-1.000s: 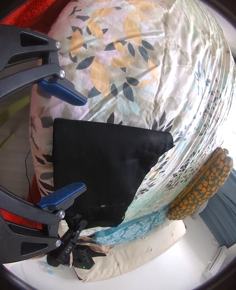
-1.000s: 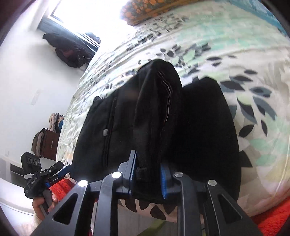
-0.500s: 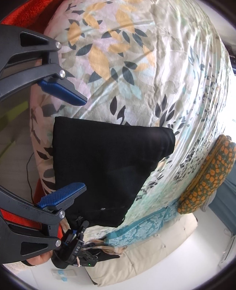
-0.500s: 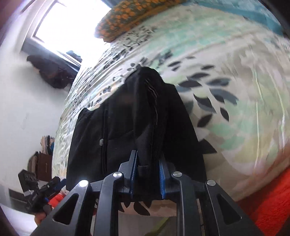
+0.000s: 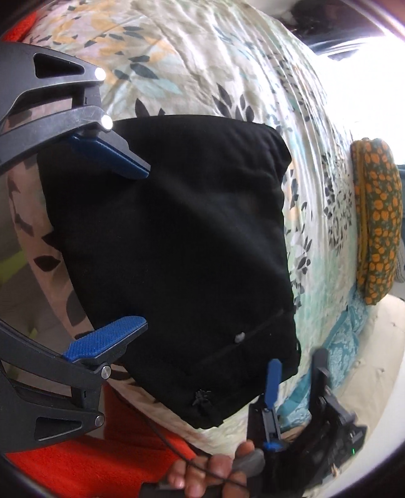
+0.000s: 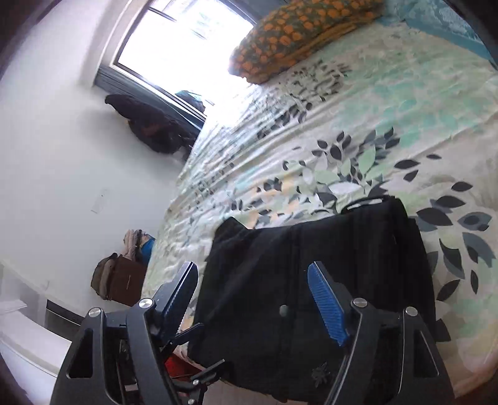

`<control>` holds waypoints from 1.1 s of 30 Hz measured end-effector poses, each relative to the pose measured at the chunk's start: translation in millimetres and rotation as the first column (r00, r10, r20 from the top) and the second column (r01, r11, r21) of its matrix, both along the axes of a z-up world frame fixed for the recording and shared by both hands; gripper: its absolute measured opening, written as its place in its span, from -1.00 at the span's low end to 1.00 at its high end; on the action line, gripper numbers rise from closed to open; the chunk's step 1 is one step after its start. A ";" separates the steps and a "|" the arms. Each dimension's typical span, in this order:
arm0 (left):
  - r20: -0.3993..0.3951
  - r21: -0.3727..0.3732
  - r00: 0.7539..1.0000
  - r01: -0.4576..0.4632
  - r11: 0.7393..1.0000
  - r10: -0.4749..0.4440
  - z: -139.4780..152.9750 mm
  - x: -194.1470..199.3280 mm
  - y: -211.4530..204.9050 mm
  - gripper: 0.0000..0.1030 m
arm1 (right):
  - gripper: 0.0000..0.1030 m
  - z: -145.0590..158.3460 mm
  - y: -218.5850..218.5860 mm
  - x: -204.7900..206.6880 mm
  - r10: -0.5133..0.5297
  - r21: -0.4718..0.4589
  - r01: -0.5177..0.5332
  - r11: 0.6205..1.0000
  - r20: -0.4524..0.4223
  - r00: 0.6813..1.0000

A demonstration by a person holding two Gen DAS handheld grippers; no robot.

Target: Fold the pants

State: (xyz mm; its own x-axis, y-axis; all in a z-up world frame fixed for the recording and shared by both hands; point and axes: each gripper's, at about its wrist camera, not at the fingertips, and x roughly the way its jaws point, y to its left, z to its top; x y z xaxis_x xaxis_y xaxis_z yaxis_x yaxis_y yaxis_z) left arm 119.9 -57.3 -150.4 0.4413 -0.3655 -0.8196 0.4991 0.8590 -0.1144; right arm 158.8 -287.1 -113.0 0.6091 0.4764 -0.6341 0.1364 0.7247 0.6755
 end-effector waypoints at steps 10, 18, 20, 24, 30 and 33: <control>-0.015 -0.117 0.997 -0.076 0.990 0.075 23.8 -6.2 36.0 0.79 | -0.09 7.6 -38.5 -35.3 -0.126 -0.124 0.127 0.984 0.011 0.992; -0.095 0.057 0.985 -0.138 0.989 0.143 -0.6 -0.6 34.0 0.90 | -0.41 -40.1 -21.8 -60.9 -0.081 -0.184 0.036 0.982 -0.242 0.967; -0.080 0.018 0.982 -0.173 0.985 0.174 15.3 5.7 41.1 0.88 | -0.36 -20.8 -28.8 -64.4 -0.121 -0.241 0.069 0.968 -0.211 0.970; -0.026 -0.033 0.984 -0.177 0.984 0.177 44.5 49.8 36.6 0.88 | -0.22 19.6 -27.6 -39.8 -0.102 -0.352 0.071 0.933 -0.069 0.992; -0.082 -0.023 0.980 -0.185 0.983 0.182 25.1 141.6 12.1 0.88 | -0.22 19.8 -11.4 32.7 0.011 -0.391 -0.024 0.920 -0.035 0.999; -0.157 0.127 0.957 -0.225 0.966 0.243 -21.5 179.0 3.2 0.89 | -0.22 -18.9 -7.4 49.7 0.035 -0.440 -0.088 0.894 -0.128 0.991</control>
